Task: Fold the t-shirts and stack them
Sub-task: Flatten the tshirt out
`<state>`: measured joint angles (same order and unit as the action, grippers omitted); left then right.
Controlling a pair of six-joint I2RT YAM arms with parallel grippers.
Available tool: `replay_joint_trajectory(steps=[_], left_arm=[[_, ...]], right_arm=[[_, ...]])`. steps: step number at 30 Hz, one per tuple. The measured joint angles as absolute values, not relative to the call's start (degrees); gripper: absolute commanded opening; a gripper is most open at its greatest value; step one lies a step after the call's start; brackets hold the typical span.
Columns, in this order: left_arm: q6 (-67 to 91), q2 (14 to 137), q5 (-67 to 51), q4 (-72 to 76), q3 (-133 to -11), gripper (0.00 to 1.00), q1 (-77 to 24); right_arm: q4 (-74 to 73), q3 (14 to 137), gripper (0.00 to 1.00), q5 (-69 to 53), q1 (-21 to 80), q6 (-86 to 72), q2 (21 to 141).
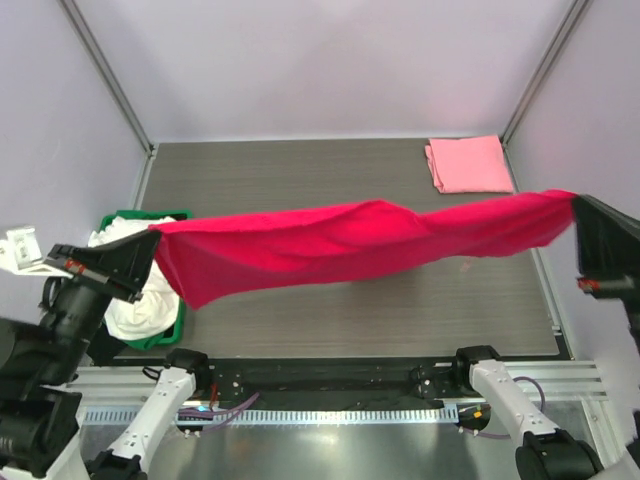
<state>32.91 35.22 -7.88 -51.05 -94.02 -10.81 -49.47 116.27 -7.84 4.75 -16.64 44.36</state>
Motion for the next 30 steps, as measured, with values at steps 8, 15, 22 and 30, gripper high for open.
replay_joint_trajectory(steps=[8,15,22,30], left_arm=[[34.76,39.62,-6.68,-47.94,-99.7,0.0,-10.85],[35.53,58.89,0.82,-48.07,-103.59,0.0,-10.85],[35.62,76.86,3.7,-42.76,-87.22,0.04,-7.4],[32.84,107.39,2.61,-41.6,-89.67,0.51,-4.36]], right_arm=[[-48.64,136.0,0.01,-2.57,5.32,-13.93,51.59],[-40.93,136.79,0.01,0.19,5.52,-11.81,69.89],[-29.3,116.88,0.01,-2.07,5.54,-10.55,91.81],[-26.37,111.9,0.7,-2.44,5.74,-10.26,119.74]])
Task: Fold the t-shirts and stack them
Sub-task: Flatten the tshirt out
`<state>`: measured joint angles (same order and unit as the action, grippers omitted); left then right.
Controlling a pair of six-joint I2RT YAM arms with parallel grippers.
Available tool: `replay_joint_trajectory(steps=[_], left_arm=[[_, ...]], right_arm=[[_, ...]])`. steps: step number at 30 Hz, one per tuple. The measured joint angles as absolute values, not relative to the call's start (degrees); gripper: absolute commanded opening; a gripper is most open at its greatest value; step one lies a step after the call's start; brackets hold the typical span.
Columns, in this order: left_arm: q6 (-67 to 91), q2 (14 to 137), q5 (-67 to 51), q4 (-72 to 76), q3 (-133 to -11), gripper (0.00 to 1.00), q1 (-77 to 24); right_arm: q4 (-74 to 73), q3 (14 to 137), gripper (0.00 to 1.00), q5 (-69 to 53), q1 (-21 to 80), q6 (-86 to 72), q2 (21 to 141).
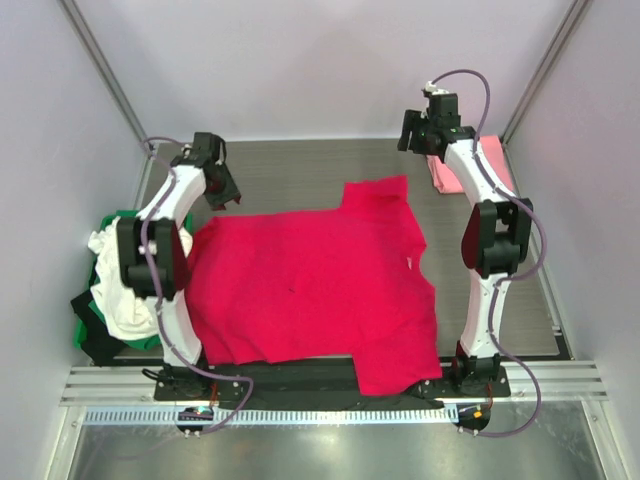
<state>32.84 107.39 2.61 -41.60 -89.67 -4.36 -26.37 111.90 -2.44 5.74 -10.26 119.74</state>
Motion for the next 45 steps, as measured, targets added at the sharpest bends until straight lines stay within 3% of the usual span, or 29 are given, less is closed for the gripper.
replay_joint_trajectory(steps=[2,4,8,12,17,26,38,45], left_arm=[[31.99,113.38,1.39,-41.45,-94.41,0.63,-4.36],[31.59,114.32,0.43,-42.28,-94.8,0.68,-4.36],[31.44,108.03,-0.34,-43.03,-90.94,0.7,-4.54],[31.46,97.23,-0.4,-43.09,-83.53,0.69,-5.13],[31.48,87.55,-0.62,-42.46,-71.57,0.68,-5.98],[31.53,85.17,-0.6,-42.0,-60.77,0.67,-6.42],[33.93,86.72,3.05,-38.17,-61.36,0.67,-6.61],[34.72,96.88,4.32,-36.88,-70.35,0.66,-6.81]], right_arm=[[-27.27,113.73,0.73,-1.56,6.09,-10.26,123.28],[-28.77,113.71,0.74,0.25,6.48,-10.31,123.74],[-27.92,107.72,0.74,3.09,8.56,-11.07,116.81],[-26.48,93.89,0.74,2.68,13.26,-14.09,102.98],[-22.2,82.11,0.74,-2.61,20.29,-19.51,94.78],[-20.32,80.05,0.74,-8.29,20.29,-24.16,112.57],[-22.72,91.79,0.72,-9.08,8.34,-23.9,123.52],[-27.9,105.36,0.73,-4.93,5.08,-19.62,131.37]])
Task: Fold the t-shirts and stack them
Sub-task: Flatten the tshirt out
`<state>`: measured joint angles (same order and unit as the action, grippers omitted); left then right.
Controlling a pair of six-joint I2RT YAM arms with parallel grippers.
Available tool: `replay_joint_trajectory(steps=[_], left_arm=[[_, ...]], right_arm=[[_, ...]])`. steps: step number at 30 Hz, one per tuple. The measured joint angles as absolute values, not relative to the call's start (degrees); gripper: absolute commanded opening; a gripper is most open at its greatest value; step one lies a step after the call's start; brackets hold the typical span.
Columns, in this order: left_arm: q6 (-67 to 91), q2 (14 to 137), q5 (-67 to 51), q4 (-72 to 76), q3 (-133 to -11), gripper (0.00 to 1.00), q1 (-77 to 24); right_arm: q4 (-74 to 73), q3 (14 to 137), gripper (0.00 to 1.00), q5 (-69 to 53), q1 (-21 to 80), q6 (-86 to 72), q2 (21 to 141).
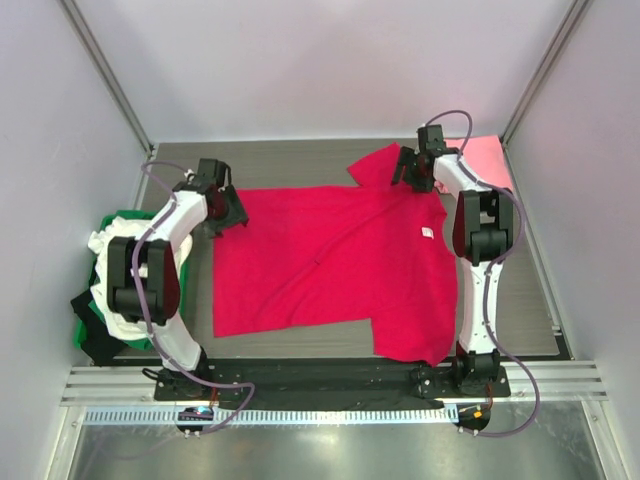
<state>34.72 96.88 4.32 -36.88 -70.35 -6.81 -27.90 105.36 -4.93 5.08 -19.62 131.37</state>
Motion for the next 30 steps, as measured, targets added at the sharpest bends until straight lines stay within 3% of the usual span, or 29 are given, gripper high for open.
replay_joint_trajectory(steps=[6,12,16,22,26,30], left_arm=[[34.94,104.25,6.09,-36.88,-80.6,0.65,-8.8],[35.57,99.35,9.15,-36.75,-76.9,0.66,-13.91],[37.01,89.36,11.03,-37.63,-66.3,0.66,-17.98],[40.75,77.14,12.08,-38.13,-51.33,0.66,-20.01],[42.5,77.19,11.97,-37.82,-44.75,0.66,-20.01],[43.18,80.23,13.52,-37.26,-43.35,0.65,-20.01]], right_arm=[[-33.08,115.63,0.73,-3.79,5.13,-17.45,136.77],[-35.62,112.44,0.74,-4.23,5.63,-16.88,133.93],[-37.74,104.07,0.73,-3.9,6.55,-17.39,124.84],[-36.73,77.06,0.72,-0.64,10.33,-22.63,95.53],[-36.82,65.08,0.73,0.4,12.56,-25.5,87.61],[-38.24,58.02,0.73,1.43,12.12,-26.61,90.19]])
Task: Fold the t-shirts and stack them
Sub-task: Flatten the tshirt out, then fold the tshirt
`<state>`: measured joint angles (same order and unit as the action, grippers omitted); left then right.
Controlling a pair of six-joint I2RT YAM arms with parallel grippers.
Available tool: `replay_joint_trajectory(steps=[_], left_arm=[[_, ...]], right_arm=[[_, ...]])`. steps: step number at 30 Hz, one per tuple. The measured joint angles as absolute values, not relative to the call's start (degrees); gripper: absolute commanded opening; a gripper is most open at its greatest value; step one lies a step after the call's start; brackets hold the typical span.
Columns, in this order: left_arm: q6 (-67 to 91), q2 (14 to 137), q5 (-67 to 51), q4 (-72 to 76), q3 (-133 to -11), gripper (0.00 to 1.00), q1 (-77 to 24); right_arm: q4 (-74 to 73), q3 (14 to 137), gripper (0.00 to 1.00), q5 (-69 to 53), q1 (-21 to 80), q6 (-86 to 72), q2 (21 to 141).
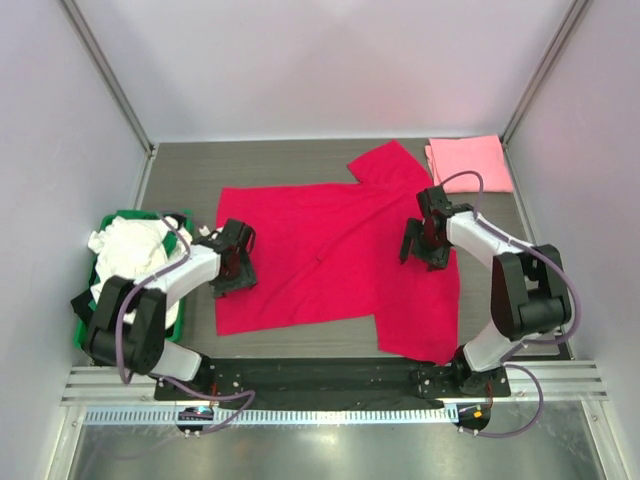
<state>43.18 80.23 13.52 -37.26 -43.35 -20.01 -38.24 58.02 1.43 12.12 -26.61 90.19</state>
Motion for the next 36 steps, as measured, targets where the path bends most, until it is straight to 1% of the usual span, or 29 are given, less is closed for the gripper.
replay_joint_trajectory(steps=[3,6,13,16,19,22,24,25,29,32,36], left_arm=[[43.03,86.06,14.48,-37.34,-46.48,0.64,-19.86],[43.05,91.15,15.88,-36.91,-51.42,0.64,-19.66],[41.47,102.59,16.47,-38.89,-65.04,0.61,-16.64],[40.51,105.43,16.75,-40.58,-69.71,0.64,-15.64],[40.01,102.74,16.91,-42.74,-69.67,0.68,-15.35],[40.23,93.89,16.78,-44.49,-66.78,0.7,-15.53],[41.19,85.6,16.69,-45.47,-63.7,0.67,-15.77],[41.95,81.01,16.69,-45.74,-61.67,0.67,-15.92],[46.06,69.06,16.97,-47.13,-52.99,0.67,-16.38],[49.39,65.06,16.93,-47.88,-44.66,0.67,-16.43],[52.53,63.86,16.4,-46.87,-36.93,0.72,-16.43]], right_arm=[[-38.59,58.11,0.73,2.48,11.94,-26.48,94.19],[-39.29,61.23,0.73,3.66,11.86,-25.82,99.0],[-43.83,77.95,0.71,5.28,10.87,-23.46,111.98],[-43.83,82.91,0.71,5.43,10.7,-22.63,114.83],[-44.42,83.66,0.72,5.23,10.66,-22.57,113.56],[-45.1,81.8,0.72,4.64,10.66,-22.7,108.25],[-45.67,79.22,0.72,4.23,10.66,-23.11,102.37],[-45.6,77.38,0.72,4.19,10.66,-23.59,98.21],[-44.73,67.99,0.74,3.99,10.66,-26.94,81.58],[-44.66,60.97,0.75,4.12,10.66,-29.93,70.63],[-44.45,52.21,0.74,2.72,10.66,-33.89,60.42]])
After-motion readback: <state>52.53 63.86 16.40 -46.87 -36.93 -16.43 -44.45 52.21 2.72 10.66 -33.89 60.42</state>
